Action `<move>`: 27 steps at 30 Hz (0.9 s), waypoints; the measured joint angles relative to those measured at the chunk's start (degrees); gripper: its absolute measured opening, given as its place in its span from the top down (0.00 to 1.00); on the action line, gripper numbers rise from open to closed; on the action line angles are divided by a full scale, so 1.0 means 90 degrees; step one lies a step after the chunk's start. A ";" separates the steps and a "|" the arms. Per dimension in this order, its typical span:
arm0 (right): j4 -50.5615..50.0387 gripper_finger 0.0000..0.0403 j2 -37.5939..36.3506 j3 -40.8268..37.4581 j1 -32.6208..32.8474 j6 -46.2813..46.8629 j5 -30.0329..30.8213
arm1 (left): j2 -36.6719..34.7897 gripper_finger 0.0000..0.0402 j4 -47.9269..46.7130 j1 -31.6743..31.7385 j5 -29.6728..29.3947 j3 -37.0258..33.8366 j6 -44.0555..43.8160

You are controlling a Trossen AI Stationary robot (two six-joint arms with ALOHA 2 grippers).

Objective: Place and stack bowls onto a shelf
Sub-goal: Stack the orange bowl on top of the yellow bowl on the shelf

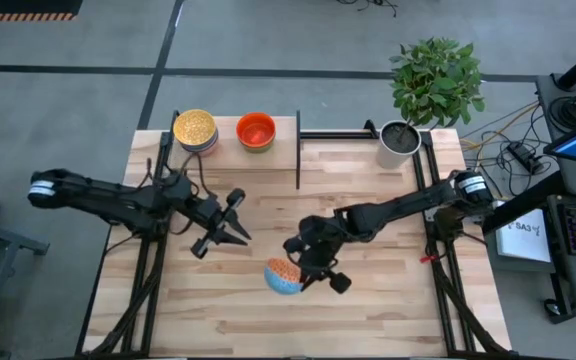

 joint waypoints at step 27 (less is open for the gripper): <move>0.0077 0.97 0.0000 -0.0122 -0.0489 -0.0963 -0.0664 | 0.2805 0.50 0.0347 -0.0247 0.1288 0.0728 -0.0124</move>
